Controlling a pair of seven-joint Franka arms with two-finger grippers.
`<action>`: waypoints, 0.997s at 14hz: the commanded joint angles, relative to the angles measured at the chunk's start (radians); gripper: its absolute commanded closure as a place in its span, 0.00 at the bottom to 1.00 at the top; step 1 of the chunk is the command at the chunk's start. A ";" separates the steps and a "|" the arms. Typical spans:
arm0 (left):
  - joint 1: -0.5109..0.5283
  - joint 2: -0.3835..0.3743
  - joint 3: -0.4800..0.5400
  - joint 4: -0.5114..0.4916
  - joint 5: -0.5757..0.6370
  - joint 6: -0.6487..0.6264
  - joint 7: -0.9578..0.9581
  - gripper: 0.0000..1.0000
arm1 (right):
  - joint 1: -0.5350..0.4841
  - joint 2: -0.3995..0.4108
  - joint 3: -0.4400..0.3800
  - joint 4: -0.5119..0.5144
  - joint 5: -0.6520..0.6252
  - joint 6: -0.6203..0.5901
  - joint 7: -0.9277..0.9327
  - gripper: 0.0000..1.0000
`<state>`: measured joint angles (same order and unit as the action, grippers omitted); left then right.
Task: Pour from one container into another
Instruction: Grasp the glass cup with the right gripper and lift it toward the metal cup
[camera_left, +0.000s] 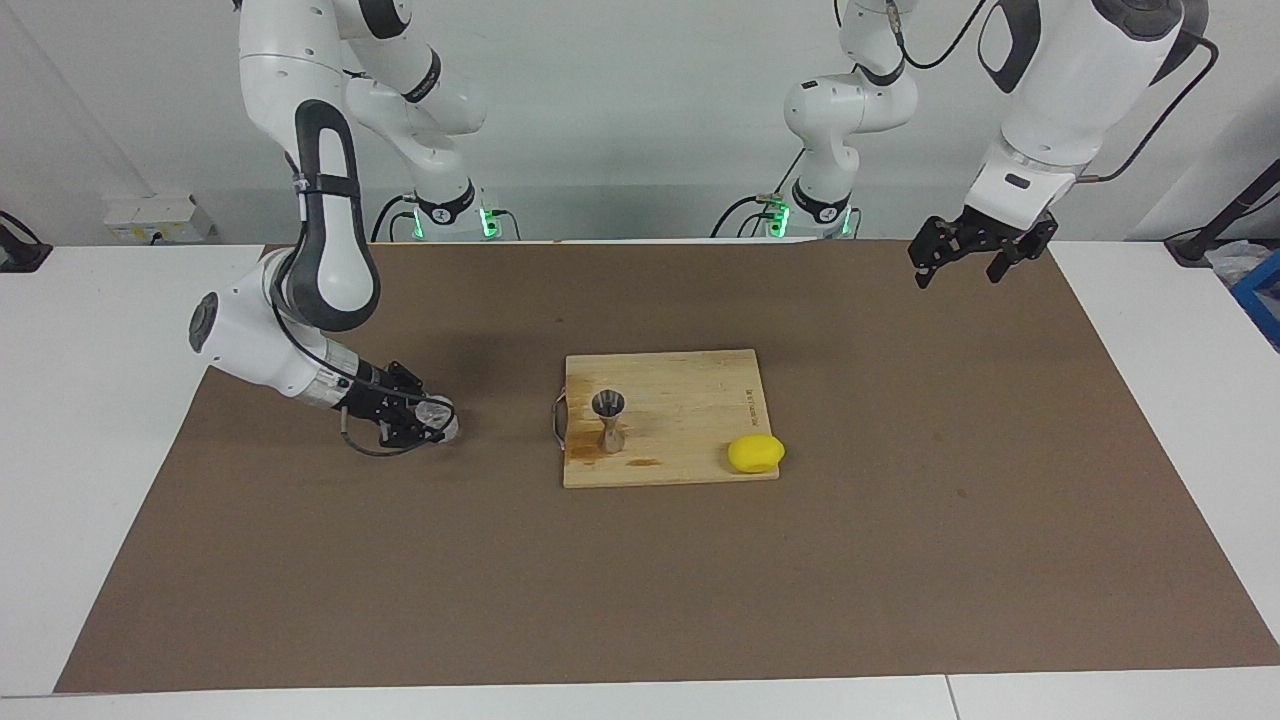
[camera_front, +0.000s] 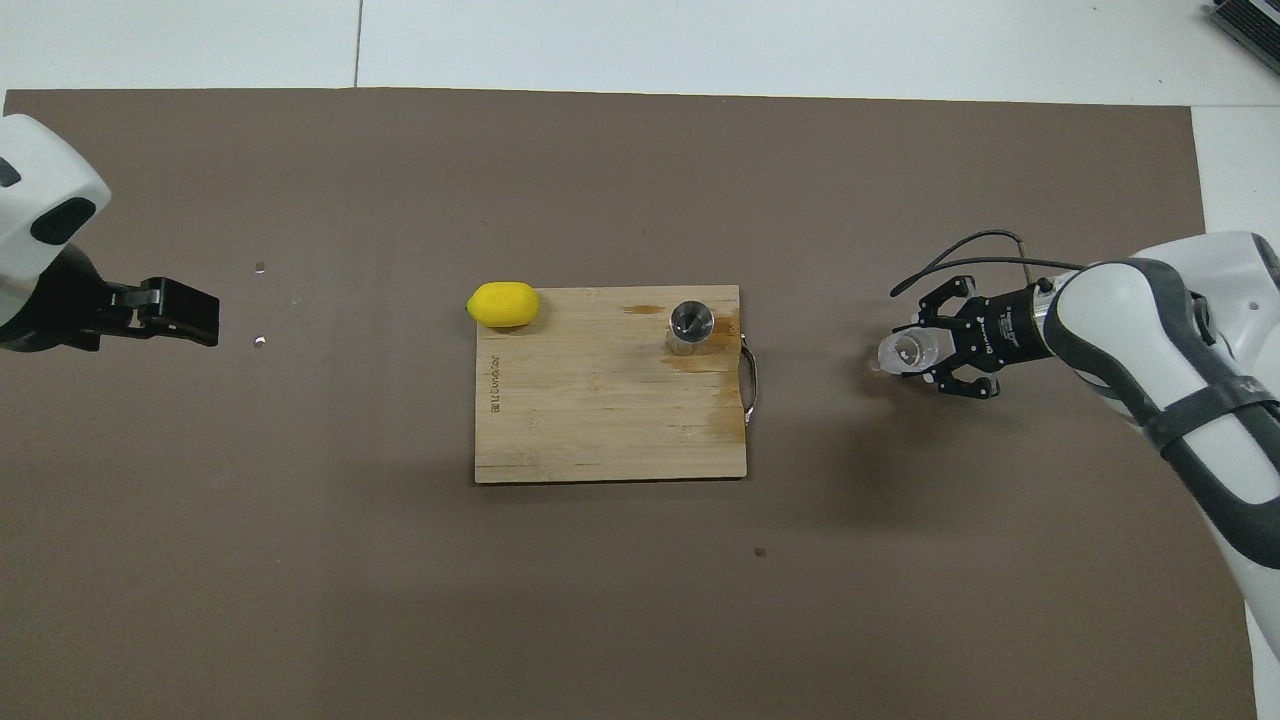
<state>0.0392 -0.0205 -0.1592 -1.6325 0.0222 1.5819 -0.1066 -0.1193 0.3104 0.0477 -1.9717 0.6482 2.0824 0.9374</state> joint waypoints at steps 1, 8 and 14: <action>0.036 -0.016 -0.008 -0.010 -0.002 -0.020 0.062 0.00 | 0.001 -0.016 0.041 0.046 0.025 0.007 0.131 1.00; 0.073 -0.021 -0.023 0.014 -0.059 -0.028 0.071 0.00 | 0.161 -0.013 0.044 0.171 -0.074 0.034 0.461 1.00; 0.068 -0.018 -0.023 0.067 -0.057 -0.091 0.088 0.00 | 0.279 0.013 0.047 0.269 -0.259 0.044 0.630 1.00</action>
<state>0.0923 -0.0316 -0.1692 -1.5647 -0.0250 1.5057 -0.0391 0.1361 0.2996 0.0936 -1.7452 0.4340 2.1142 1.5305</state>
